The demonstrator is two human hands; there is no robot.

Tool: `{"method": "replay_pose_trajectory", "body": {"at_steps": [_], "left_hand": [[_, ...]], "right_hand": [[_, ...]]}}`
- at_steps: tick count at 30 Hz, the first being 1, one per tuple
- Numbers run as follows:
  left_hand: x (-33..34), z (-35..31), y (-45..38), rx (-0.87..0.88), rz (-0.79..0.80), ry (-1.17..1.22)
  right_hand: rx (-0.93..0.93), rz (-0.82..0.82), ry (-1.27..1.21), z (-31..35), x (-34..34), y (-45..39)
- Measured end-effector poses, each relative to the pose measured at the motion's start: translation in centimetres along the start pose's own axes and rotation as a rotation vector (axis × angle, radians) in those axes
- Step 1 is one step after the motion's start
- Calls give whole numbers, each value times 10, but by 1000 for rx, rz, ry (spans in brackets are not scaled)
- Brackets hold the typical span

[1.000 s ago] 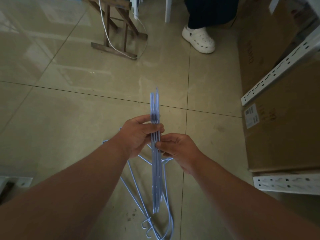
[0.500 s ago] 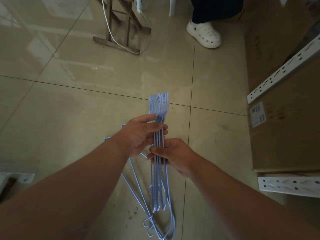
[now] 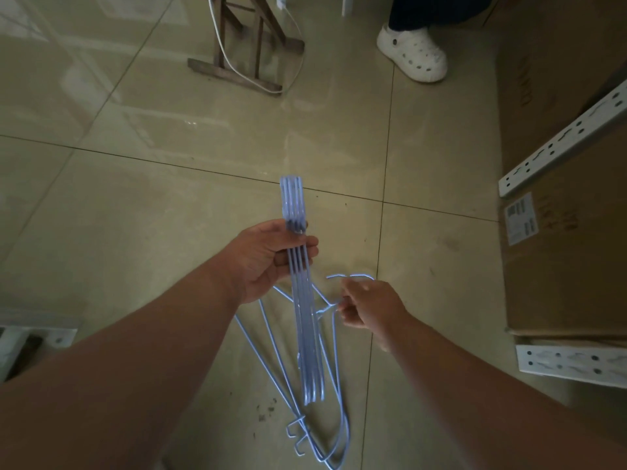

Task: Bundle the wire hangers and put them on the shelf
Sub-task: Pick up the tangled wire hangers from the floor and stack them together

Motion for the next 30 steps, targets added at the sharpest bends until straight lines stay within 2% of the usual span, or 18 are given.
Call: {"method": "replay_pose_trajectory", "body": {"at_steps": [2,6,9,11,16,20,26,30], "left_hand": [[-5,-3,2,4,-7,12],[-11,-6,4,10,-17,18],[-15,-10,4,25,-26,15],[-17,-13,4,37,-33,18],[-14,-18,3,60,-46,-13],[-2,-19,4,84,-20,-37],[20,-16,7,144,4,-43],[36,-16,7,227,64,-15]], "right_hand": [[27,-45,87,-20,-1,-6],[79,-30,292,-48,14,-14],[12,-13,635,-45,26,-18],[-29,-1,750,-38,31,-16],[-117,-33,576,-24,25,-18],[-225,-96,308,-8,10,-16],[-208,-93,53,22,-16,-2],[-240,-106,-31,35,-27,10]]}}
Point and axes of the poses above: each hand's wrist, its own y-axis away from the middle knuckle, its own x-axis out of the palm, z = x × y, the point moved 5 cm from there along -y, towards the middle knuckle, and after that the axes turned 13 degrees about y, right-handed, at the moved point
